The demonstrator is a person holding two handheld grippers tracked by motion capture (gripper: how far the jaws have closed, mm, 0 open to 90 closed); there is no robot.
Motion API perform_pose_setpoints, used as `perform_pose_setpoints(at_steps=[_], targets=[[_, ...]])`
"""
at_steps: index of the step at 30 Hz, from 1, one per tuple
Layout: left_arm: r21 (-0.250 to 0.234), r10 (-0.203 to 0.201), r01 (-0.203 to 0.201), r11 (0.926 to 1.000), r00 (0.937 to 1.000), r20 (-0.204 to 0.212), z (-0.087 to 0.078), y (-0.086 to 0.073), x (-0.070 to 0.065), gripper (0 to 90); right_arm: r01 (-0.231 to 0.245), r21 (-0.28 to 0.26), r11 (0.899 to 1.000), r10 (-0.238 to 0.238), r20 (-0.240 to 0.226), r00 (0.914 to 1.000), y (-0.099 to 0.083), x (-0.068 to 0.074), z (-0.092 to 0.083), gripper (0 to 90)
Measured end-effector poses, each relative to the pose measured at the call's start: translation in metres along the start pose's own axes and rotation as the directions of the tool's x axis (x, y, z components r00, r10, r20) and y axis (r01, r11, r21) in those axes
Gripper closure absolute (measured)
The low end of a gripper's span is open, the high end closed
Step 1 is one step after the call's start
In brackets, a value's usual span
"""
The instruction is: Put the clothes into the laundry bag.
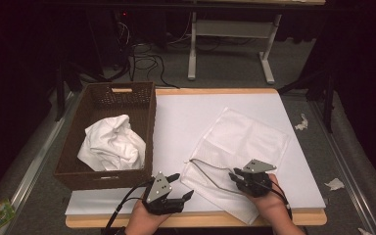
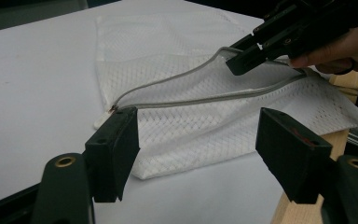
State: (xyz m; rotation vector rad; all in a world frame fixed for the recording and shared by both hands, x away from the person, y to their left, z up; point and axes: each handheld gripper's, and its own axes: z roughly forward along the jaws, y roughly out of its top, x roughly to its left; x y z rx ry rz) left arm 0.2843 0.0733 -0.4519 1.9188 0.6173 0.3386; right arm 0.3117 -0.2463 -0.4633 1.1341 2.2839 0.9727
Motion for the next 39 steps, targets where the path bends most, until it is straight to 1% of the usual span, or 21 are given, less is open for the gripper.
perform_pose_setpoints(at_steps=[1,3,4,5,8,12,15,18,19,21,25,26,27,28,31,35,37,38,39], targets=[[-0.001,0.000,0.000,1.0000,1.0000,-0.001,0.000,0.000,0.000,30.5,-0.007,0.003,1.000,0.007,-0.006,1.0000,0.000,-0.001,0.000,80.6],[-0.002,0.001,-0.001,1.0000,1.0000,-0.004,0.000,0.000,0.000,30.5,-0.027,-0.004,1.000,0.027,-0.007,0.9996,0.000,-0.002,-0.002,84.9],[-0.003,0.001,-0.001,1.0000,1.0000,-0.003,-0.001,0.000,0.000,30.5,-0.031,-0.012,0.999,0.031,-0.012,0.9995,0.000,-0.003,-0.003,86.0],[-0.004,0.001,-0.001,1.0000,1.0000,-0.003,-0.001,0.000,0.001,30.6,-0.047,-0.025,0.999,0.046,-0.013,0.9988,0.001,-0.004,-0.005,87.3],[-0.002,-0.005,0.005,1.0000,1.0000,0.000,-0.001,0.000,0.001,30.6,-0.088,-0.050,0.995,0.088,-0.011,0.9961,0.002,-0.004,-0.009,88.5],[-0.012,-0.012,0.012,0.9999,0.9999,-0.001,-0.002,0.002,0.002,30.7,-0.117,-0.097,0.988,0.114,-0.030,0.9930,0.010,-0.006,-0.013,89.1],[-0.025,-0.022,0.022,0.9994,0.9997,0.013,-0.005,0.004,0.004,30.7,-0.111,-0.132,0.985,0.108,-0.036,0.9936,0.021,-0.007,-0.015,89.2],[-0.051,-0.031,0.031,0.9982,0.9995,0.002,-0.011,0.010,0.006,31.2,-0.095,-0.132,0.987,0.090,-0.045,0.9949,0.028,-0.007,-0.017,89.2],[-0.062,-0.031,0.031,0.9976,0.9995,-0.001,-0.013,0.012,0.006,32.2,-0.100,-0.136,0.986,0.093,-0.055,0.9942,0.030,-0.008,-0.019,89.2],[-0.081,-0.024,0.023,0.9965,0.9997,-0.004,-0.016,0.016,0.005,32.4,-0.105,-0.143,0.984,0.097,-0.059,0.9935,0.030,-0.008,-0.019,89.2],[-0.070,-0.001,-0.001,0.9975,0.9997,-0.023,-0.023,0.022,0.001,32.7,-0.110,-0.159,0.981,0.100,-0.066,0.9928,0.025,-0.009,-0.025,89.2],[-0.076,0.003,-0.005,0.9971,0.9997,-0.025,-0.024,0.023,0.001,32.7,-0.106,-0.166,0.981,0.096,-0.064,0.9933,0.022,-0.010,-0.026,89.1],[-0.083,0.005,-0.007,0.9965,0.9996,-0.029,-0.026,0.024,0.000,32.6,-0.116,-0.170,0.979,0.107,-0.064,0.9922,0.020,-0.010,-0.028,89.0],[-0.088,0.002,-0.006,0.9961,0.9994,-0.036,-0.028,0.025,0.001,32.2,-0.114,-0.170,0.979,0.105,-0.063,0.9925,0.017,-0.011,-0.029,89.0],[-0.102,-0.020,0.014,0.9947,0.9980,-0.061,-0.034,0.027,0.006,27.0,-0.112,-0.170,0.979,0.102,-0.064,0.9927,0.011,-0.012,-0.030,88.8],[-0.123,-0.051,0.038,0.9917,0.9935,-0.102,-0.044,0.029,0.014,20.8,-0.117,-0.176,0.977,0.107,-0.066,0.9920,0.010,-0.015,-0.031,88.9],[-0.128,-0.057,0.040,0.9910,0.9897,-0.131,-0.050,0.031,0.019,16.4,-0.113,-0.174,0.978,0.103,-0.064,0.9926,0.010,-0.015,-0.030,88.9],[-0.126,-0.053,0.035,0.9915,0.9884,-0.142,-0.052,0.031,0.020,15.0,-0.114,-0.168,0.979,0.104,-0.067,0.9923,0.010,-0.016,-0.029,88.9],[-0.131,-0.047,0.026,0.9910,0.9859,-0.161,-0.055,0.032,0.021,13.8,-0.114,-0.168,0.979,0.103,-0.069,0.9922,0.010,-0.016,-0.029,88.9]])
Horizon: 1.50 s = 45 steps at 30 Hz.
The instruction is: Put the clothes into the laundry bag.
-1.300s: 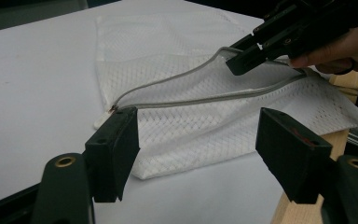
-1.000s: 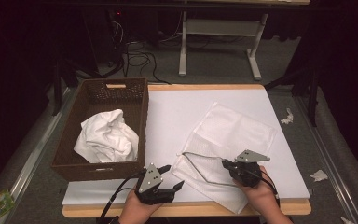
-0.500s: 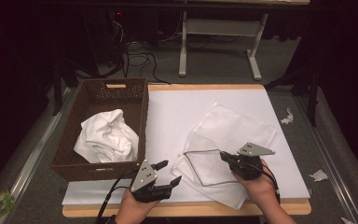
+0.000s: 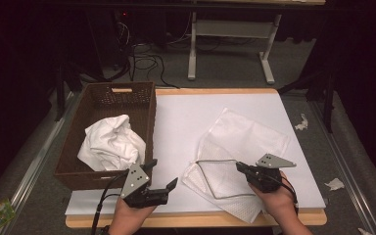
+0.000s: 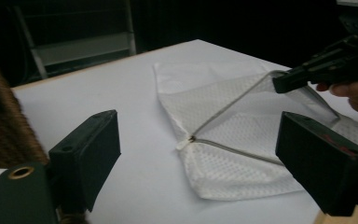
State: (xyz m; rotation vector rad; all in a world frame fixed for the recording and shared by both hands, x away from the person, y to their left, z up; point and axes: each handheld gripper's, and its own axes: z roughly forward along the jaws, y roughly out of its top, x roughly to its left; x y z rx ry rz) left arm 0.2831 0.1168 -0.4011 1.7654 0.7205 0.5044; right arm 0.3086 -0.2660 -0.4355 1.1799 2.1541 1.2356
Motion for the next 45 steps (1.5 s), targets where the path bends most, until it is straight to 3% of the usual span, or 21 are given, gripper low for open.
perform_pose_setpoints(at_steps=[6,12,16,23,29,32,43,45], targets=[[-0.028,0.024,-0.026,0.9993,0.9959,-0.087,-0.022,0.009,0.011,10.6,0.019,0.003,1.000,-0.019,-0.006,0.9998,0.000,0.000,0.001,88.9],[-0.046,-0.002,-0.006,0.9989,0.9832,-0.182,-0.045,0.009,0.031,7.3,0.019,0.002,1.000,-0.019,-0.008,0.9998,-0.001,-0.001,0.000,88.8],[-0.049,-0.030,0.019,0.9986,0.9711,-0.237,-0.057,0.004,0.045,5.1,0.015,0.004,1.000,-0.015,-0.009,0.9999,-0.001,-0.002,0.000,88.8],[-0.051,-0.067,0.053,0.9973,0.9413,-0.331,-0.079,-0.008,0.064,1.3,0.017,0.004,1.000,-0.017,-0.013,0.9998,-0.001,-0.001,0.000,88.7],[-0.098,-0.127,0.099,0.9903,0.9295,-0.346,-0.091,-0.021,0.074,0.6,0.025,0.004,1.000,-0.025,-0.017,0.9995,-0.002,-0.002,0.000,88.8],[-0.119,-0.166,0.133,0.9840,0.9280,-0.334,-0.093,-0.021,0.079,0.6,0.024,0.007,1.000,-0.024,-0.018,0.9996,-0.001,-0.001,0.001,88.8],[-0.136,-0.181,0.142,0.9804,0.9216,-0.343,-0.094,-0.018,0.085,0.9,0.027,0.013,1.000,-0.026,-0.022,0.9994,-0.002,-0.003,0.003,88.7],[-0.128,-0.170,0.133,0.9829,0.9214,-0.350,-0.093,-0.013,0.086,0.7,0.024,0.018,1.000,-0.024,-0.018,0.9995,-0.002,-0.003,0.003,88.7]])
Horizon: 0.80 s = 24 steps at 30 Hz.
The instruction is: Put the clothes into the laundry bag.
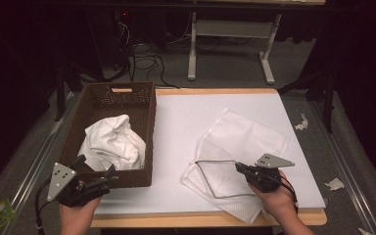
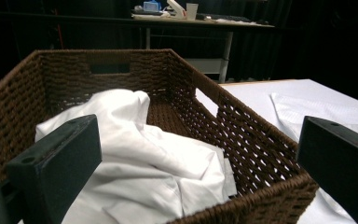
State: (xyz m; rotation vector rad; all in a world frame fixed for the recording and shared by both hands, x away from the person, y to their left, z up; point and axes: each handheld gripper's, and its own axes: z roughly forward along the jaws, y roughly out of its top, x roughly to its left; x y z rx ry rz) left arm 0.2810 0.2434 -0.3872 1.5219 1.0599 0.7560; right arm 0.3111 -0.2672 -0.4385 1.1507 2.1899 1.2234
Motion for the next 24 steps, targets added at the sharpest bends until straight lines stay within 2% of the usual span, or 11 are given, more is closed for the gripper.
perform_pose_setpoints(at_steps=[2,5,8,9,12,13,16,21,24], targets=[[-0.005,0.007,-0.007,1.0000,0.9998,-0.020,0.002,0.005,0.000,0.7,0.004,-0.001,1.000,-0.004,0.004,1.0000,0.000,0.001,0.001,88.7],[0.000,-0.027,0.027,0.9996,0.9995,-0.018,0.008,0.013,0.002,0.9,0.018,-0.003,1.000,-0.018,-0.002,0.9998,0.001,0.002,0.001,88.6],[0.016,-0.002,0.003,0.9999,0.9994,-0.036,0.019,0.020,0.003,1.7,0.026,-0.007,1.000,-0.027,-0.009,0.9996,0.001,0.003,0.000,88.5],[0.020,-0.002,0.003,0.9998,0.9994,-0.034,0.023,0.022,0.004,2.0,0.026,-0.008,1.000,-0.026,-0.010,0.9996,0.001,0.003,0.000,88.5],[0.040,-0.029,0.029,0.9988,0.9995,0.011,0.033,0.027,0.009,6.8,0.021,-0.014,1.000,-0.021,-0.010,0.9997,0.001,0.002,-0.002,88.4],[0.038,-0.021,0.020,0.9991,0.9997,0.010,0.037,0.028,0.009,9.5,0.022,-0.013,1.000,-0.022,-0.011,0.9997,0.001,0.001,-0.002,88.4],[0.055,0.006,-0.005,0.9985,0.9998,-0.020,0.047,0.031,0.008,11.5,0.018,-0.014,1.000,-0.018,-0.011,0.9998,0.001,0.001,-0.003,88.3],[0.084,0.008,-0.004,0.9965,0.9986,-0.052,0.062,0.035,0.008,9.0,0.018,-0.019,1.000,-0.018,-0.013,0.9998,0.001,0.002,-0.003,88.1],[0.090,-0.026,0.031,0.9955,0.9981,-0.056,0.071,0.038,0.012,6.2,0.015,-0.018,1.000,-0.015,-0.014,0.9998,0.001,0.002,-0.003,88.1]])
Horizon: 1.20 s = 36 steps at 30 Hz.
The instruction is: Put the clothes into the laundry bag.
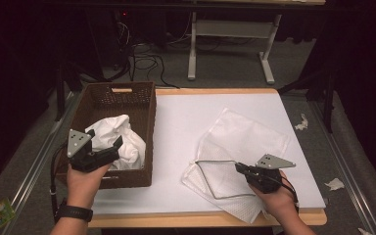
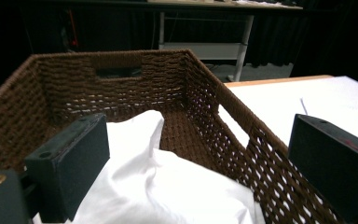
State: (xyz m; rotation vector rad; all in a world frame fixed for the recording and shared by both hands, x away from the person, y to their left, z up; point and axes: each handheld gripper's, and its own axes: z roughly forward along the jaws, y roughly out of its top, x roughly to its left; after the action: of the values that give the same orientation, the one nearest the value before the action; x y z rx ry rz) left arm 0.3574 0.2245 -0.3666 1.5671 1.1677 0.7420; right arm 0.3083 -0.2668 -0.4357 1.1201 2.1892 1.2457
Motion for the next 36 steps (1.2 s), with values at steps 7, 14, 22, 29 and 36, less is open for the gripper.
perform_pose_setpoints(at_steps=[7,14,22,29,36], targets=[[0.033,0.018,-0.018,0.9993,0.9996,-0.022,0.010,0.017,0.002,6.3,0.003,-0.002,1.000,-0.003,0.002,1.0000,0.000,-0.001,-0.001,88.0],[0.116,0.049,-0.043,0.9923,0.9975,-0.051,0.027,0.026,0.006,4.7,0.002,-0.002,1.000,-0.002,0.000,1.0000,0.000,0.000,0.000,87.8],[0.291,0.029,-0.010,0.9566,0.9978,-0.060,0.048,0.033,0.020,4.0,0.000,-0.002,1.000,0.000,-0.001,1.0000,0.000,0.000,0.000,87.7],[0.482,-0.002,0.046,0.8750,0.9958,-0.091,0.072,0.028,0.036,1.3,0.003,-0.002,1.000,-0.003,-0.007,1.0000,0.000,-0.001,0.000,87.7],[0.662,-0.034,0.110,0.7416,0.9914,-0.126,0.094,0.013,0.052,0.8,0.002,-0.002,1.000,-0.002,-0.012,0.9999,-0.001,-0.001,0.000,87.7]])
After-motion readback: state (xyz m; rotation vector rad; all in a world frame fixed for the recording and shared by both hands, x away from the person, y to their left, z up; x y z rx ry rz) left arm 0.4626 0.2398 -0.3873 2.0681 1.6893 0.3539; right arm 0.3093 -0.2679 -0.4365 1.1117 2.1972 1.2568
